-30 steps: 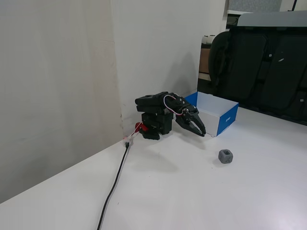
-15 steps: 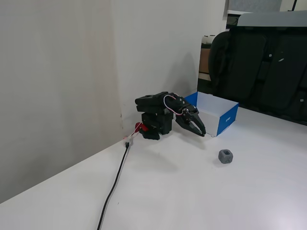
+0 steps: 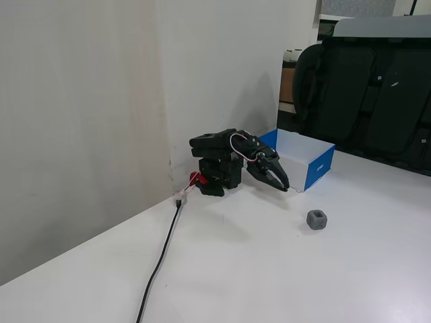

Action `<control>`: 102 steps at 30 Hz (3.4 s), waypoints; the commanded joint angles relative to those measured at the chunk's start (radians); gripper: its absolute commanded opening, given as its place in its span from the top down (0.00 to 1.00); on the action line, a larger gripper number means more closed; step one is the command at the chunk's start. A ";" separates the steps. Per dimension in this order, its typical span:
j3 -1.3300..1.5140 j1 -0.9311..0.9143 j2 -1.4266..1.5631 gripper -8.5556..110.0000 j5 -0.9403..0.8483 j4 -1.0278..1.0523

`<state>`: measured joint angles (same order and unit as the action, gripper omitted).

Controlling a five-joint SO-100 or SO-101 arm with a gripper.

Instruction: Pick the gray block and keep it in the box.

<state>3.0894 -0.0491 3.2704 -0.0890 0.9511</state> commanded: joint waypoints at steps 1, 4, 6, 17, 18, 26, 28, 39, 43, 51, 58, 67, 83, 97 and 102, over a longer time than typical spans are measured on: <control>-0.129 0.037 0.156 0.93 -0.011 0.044; -0.253 0.098 0.123 0.93 -0.009 0.061; -0.337 0.115 0.009 0.93 0.003 0.066; -0.638 0.132 -0.586 0.88 -0.009 0.077; -0.647 0.146 -0.634 0.87 -0.011 0.077; -0.716 0.160 -0.907 0.82 -0.207 0.049; -0.772 0.127 -1.012 0.80 -0.253 0.035; -0.899 0.149 -1.382 0.76 -0.471 -0.009; -1.040 0.121 -1.568 0.74 -0.491 0.054; -1.085 0.150 -1.724 0.69 -0.506 0.107; -1.256 0.110 -1.934 0.69 -0.520 0.126; -1.331 0.115 -2.019 0.93 -0.525 0.167; -1.445 0.184 -1.516 0.93 -0.236 0.434; -1.154 0.838 -1.026 0.93 0.129 0.451; -0.999 1.091 -0.907 0.93 0.172 0.391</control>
<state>2.0893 0.9925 2.3224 0.0690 1.3683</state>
